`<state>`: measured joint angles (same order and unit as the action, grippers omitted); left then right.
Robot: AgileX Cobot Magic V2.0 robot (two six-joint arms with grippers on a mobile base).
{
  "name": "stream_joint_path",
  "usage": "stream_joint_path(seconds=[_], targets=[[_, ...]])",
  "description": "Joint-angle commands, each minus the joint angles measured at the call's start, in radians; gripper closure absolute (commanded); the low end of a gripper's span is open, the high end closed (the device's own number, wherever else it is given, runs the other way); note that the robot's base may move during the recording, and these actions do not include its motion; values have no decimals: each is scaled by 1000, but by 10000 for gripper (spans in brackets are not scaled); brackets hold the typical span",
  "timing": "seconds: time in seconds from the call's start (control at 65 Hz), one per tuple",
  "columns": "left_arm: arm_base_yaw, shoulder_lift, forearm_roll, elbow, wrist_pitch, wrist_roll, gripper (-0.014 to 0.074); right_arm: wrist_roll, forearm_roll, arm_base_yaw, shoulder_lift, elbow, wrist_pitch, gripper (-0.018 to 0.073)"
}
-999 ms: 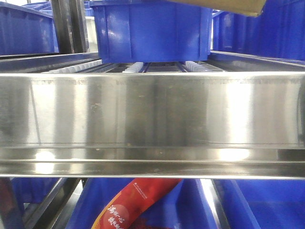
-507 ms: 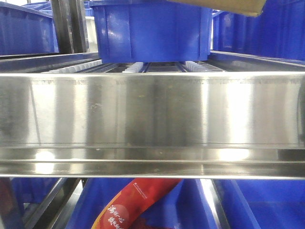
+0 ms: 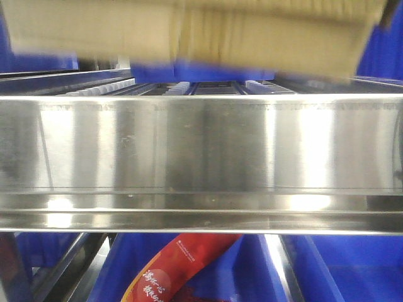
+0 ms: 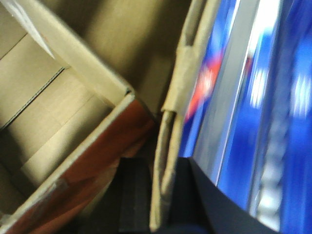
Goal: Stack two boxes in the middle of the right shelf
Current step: 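Lower the stacked boxes onto the middle shelf rollers with both grippers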
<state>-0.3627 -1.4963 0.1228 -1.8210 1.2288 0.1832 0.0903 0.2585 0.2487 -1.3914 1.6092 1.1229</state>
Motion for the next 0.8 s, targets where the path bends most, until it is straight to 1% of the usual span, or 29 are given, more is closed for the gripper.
stream_joint_path(seconds=[0.0,0.062,0.123,0.154,0.185,0.246,0.323,0.338,0.354,0.384,0.415,0.477,0.492,0.738,0.784], targets=[[1,-14,50,20,-8,5,707,24,-12,-6,-23,7,-29,709],[1,-27,63,44,-8,5,707,24,-14,-6,-41,7,-29,673],[1,-32,64,70,-8,5,703,24,-14,-6,-54,7,-29,599],[1,-34,64,81,-8,5,687,24,-14,-6,-59,7,-27,535],[1,-36,64,91,-8,5,659,24,-14,-6,-61,7,-26,491],[1,-36,64,106,-8,5,575,24,-14,-6,-61,7,-26,341],[1,-36,64,107,-8,5,395,24,-15,-6,-59,7,-24,181],[1,-34,64,107,-8,5,377,24,-15,-6,-59,7,-24,154],[1,-34,64,107,-8,5,316,24,-15,-6,-57,7,-24,130],[1,-32,64,107,-8,5,230,24,-15,-6,-53,7,-24,82],[1,-28,64,107,-8,5,141,24,-15,-6,-48,7,-24,57],[1,-21,64,107,-8,5,-26,24,-15,-6,-38,7,-24,40],[1,-14,64,107,-8,5,-31,24,-15,-6,-34,7,-24,41],[1,73,50,107,-8,5,174,24,-15,-6,52,7,-31,43],[1,103,47,110,-8,5,214,24,-15,-6,74,7,-27,57]])
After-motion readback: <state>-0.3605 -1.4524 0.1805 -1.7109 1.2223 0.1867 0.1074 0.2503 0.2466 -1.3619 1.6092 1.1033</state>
